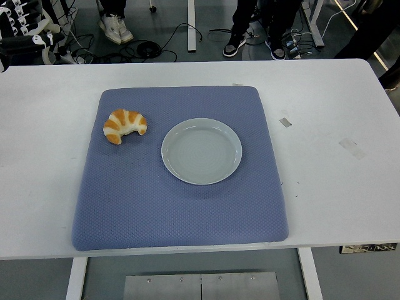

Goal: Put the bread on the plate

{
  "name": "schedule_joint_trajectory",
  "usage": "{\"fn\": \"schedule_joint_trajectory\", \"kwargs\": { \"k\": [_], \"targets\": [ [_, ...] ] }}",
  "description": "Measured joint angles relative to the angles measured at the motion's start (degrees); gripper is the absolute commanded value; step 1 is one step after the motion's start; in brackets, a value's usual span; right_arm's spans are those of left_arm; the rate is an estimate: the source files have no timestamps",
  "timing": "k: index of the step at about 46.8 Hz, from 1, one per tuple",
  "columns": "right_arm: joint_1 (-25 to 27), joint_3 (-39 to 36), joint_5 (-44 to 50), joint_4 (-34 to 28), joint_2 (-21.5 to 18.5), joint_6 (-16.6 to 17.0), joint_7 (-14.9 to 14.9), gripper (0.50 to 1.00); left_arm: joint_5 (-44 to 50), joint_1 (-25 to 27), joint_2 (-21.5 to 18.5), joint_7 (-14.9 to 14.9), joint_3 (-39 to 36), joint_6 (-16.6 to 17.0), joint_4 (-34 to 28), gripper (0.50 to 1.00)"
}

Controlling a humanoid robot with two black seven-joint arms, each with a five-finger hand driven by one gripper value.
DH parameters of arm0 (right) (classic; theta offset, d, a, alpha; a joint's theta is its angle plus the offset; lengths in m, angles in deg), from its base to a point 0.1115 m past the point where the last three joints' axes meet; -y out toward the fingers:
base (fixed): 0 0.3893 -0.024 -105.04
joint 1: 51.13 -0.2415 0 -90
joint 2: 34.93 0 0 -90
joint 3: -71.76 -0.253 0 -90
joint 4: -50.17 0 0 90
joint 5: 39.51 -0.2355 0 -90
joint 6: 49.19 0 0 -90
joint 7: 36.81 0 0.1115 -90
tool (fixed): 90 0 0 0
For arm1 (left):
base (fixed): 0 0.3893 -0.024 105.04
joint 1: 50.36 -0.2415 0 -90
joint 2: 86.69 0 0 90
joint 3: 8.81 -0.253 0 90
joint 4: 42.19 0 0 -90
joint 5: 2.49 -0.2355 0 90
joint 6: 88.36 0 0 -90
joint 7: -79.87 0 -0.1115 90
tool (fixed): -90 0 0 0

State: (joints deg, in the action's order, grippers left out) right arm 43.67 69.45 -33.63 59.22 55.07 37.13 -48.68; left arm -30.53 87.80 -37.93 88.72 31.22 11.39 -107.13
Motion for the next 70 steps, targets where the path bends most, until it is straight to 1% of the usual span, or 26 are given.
{"fn": "schedule_joint_trajectory", "kwargs": {
  "k": [9,29,32,38,42,44,47,49,53,56,64,70],
  "targets": [
    [-0.02,0.00,0.00,0.00,0.00,0.00,0.01,1.000,-0.19,0.33,0.46,-0.05,-0.46,0.17,0.00,0.983],
    [-0.01,0.00,0.00,0.00,0.00,0.00,0.01,1.000,0.45,0.96,0.36,0.01,-0.57,0.10,-0.09,0.983],
    [-0.02,0.00,0.00,0.00,0.00,-0.01,0.01,1.000,0.45,0.98,0.27,-0.47,-0.57,0.10,-0.18,0.981],
    [0.03,0.00,0.00,0.00,0.00,-0.02,0.00,1.000,0.26,1.01,0.16,-3.75,-0.51,0.10,-0.20,0.980],
    [0.02,0.00,0.00,0.00,0.00,-0.02,0.01,1.000,0.04,1.48,0.29,-4.92,-0.49,-0.03,-0.24,0.977],
    [-0.01,0.00,0.00,0.00,0.00,-0.02,0.01,1.000,-0.11,1.69,0.37,-5.99,-0.49,-0.07,-0.39,0.969],
    [-0.01,0.00,0.00,0.00,0.00,-0.02,0.01,1.000,-0.71,1.80,0.44,-9.34,-0.62,-0.03,-0.77,0.968],
    [0.01,0.00,0.00,0.00,0.00,-0.02,0.01,1.000,-2.06,2.33,0.51,-12.47,-1.29,0.05,-1.00,0.968],
    [0.00,-0.01,0.00,0.00,0.00,-0.02,-0.01,1.000,-5.92,4.71,0.62,-16.40,-3.13,0.15,-1.71,0.968],
    [0.01,-0.03,0.00,0.00,0.00,-0.02,0.01,1.000,-7.77,5.83,0.60,-18.23,-4.16,0.18,-2.80,0.969],
    [-0.01,0.00,0.00,0.00,0.00,-0.02,0.00,1.000,-9.64,7.96,0.55,-21.82,-5.44,0.12,-5.64,0.968],
    [0.03,0.02,0.00,0.00,0.00,-0.02,0.01,1.000,-14.48,9.72,0.49,-25.00,-8.35,0.09,-7.34,0.968]
  ]
}}
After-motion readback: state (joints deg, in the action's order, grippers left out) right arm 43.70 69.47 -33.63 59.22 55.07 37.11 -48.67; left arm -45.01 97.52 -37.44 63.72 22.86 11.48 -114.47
